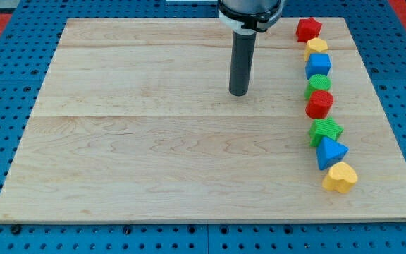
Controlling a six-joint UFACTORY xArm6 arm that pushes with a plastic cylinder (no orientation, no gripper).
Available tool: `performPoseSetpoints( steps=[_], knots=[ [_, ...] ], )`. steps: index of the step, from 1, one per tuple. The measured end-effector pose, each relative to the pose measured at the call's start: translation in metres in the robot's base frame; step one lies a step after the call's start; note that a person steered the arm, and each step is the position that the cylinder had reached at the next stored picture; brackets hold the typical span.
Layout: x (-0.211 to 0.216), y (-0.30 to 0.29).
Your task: Move your arm to the bottom right
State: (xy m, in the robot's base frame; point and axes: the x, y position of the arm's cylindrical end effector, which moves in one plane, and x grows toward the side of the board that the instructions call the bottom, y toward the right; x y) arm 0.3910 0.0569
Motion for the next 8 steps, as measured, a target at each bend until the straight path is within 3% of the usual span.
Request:
performPoseSetpoints(
  steps=[2, 4, 8],
  knots=[
    [0.024, -0.008],
    [0.132, -0.054],
    [0.141, -0.043]
  ],
)
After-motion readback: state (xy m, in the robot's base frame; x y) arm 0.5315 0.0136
